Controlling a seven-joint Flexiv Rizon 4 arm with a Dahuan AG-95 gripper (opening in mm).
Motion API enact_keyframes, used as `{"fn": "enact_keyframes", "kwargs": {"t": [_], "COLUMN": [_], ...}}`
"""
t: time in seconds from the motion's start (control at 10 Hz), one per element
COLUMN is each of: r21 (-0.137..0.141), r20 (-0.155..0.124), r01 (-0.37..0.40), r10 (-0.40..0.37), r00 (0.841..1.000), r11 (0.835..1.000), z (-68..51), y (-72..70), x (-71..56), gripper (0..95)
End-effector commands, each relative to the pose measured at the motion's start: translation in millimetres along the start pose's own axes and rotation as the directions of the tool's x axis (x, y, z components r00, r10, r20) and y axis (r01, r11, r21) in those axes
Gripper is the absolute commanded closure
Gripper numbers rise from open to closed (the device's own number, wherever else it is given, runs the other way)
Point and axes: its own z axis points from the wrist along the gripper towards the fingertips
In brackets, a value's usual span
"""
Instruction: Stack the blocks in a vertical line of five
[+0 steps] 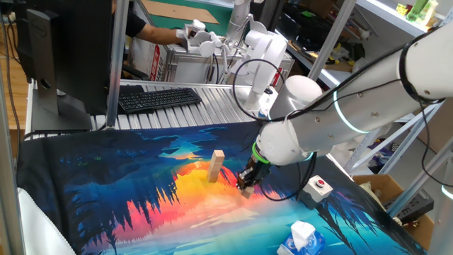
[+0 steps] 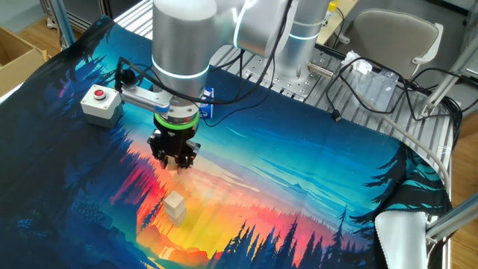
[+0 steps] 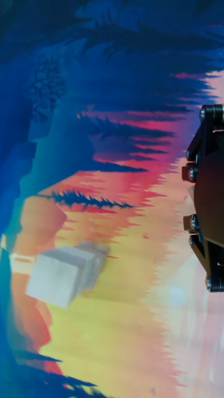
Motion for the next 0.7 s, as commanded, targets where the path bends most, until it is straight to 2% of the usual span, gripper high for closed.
{"fn": "enact_keyframes", "kwargs": {"t": [0.1,0.2,0.3,0.5,0.7], "r21": [-0.004,-0.003,-0.001,-0.001,0.002], "r20": [-0.022,-0.030,-0.047,-0.083,-0.108], "r01": [0.008,-0.002,-0.043,-0.114,-0.161], "r10": [-0.008,0.002,0.043,0.113,0.160], "r00": [1.000,1.000,0.998,0.990,0.981], "r11": [1.000,1.000,0.999,0.994,0.987], "z": [-18.7,-28.3,-36.1,-58.8,-74.9], "y": [-8.4,-11.0,-10.5,-6.0,-7.0], "x": [-7.0,-12.0,-15.9,-30.9,-43.9], "gripper": [95.0,95.0,95.0,95.0,95.0]}}
